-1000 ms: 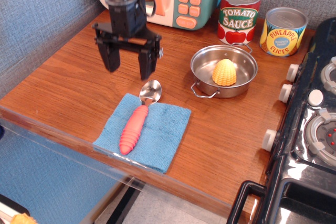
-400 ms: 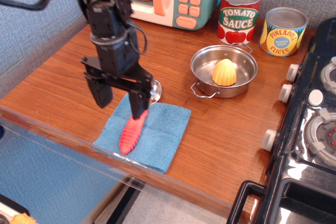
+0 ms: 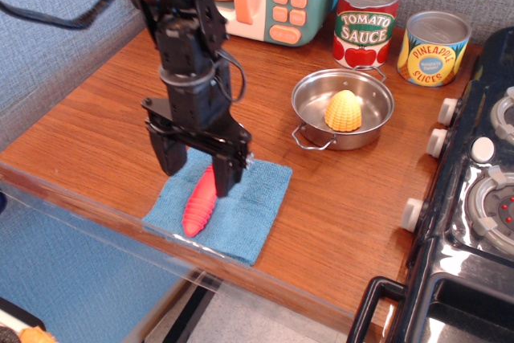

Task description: Move the spoon in front of the microwave.

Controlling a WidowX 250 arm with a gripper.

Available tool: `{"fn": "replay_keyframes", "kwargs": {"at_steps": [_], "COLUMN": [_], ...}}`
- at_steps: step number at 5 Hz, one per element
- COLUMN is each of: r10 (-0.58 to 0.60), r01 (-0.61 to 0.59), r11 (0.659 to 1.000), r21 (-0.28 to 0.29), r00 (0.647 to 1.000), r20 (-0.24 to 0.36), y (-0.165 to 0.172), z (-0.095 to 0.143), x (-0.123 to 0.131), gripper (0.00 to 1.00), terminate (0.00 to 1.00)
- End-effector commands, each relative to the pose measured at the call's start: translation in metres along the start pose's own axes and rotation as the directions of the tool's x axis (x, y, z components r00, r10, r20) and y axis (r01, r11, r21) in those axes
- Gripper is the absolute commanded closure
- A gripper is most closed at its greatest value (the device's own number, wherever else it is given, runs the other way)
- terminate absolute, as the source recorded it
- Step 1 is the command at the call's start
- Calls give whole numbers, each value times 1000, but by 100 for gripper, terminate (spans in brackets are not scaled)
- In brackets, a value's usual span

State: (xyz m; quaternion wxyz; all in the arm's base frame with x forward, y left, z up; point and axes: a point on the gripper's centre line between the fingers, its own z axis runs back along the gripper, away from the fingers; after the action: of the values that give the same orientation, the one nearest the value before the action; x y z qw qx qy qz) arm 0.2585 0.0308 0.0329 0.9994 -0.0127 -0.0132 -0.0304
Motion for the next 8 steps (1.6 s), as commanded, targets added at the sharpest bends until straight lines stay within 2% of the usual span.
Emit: {"fn": "replay_keyframes", "kwargs": {"at_steps": [1,5,6,8], "r10": [1,32,33,25], "r01": [-2,-32,-33,-26], "r11": [999,998,998,999], "r21": [33,45,47,41], "r00": [1000,999,999,1000], "r20": [26,-2,-6,17], "y": [0,6,6,3], "z": [-1,-13,-14,-7], "x": [2,6,6,5], "gripper": [0,0,100,100], "terminate": [0,0,0,0]}}
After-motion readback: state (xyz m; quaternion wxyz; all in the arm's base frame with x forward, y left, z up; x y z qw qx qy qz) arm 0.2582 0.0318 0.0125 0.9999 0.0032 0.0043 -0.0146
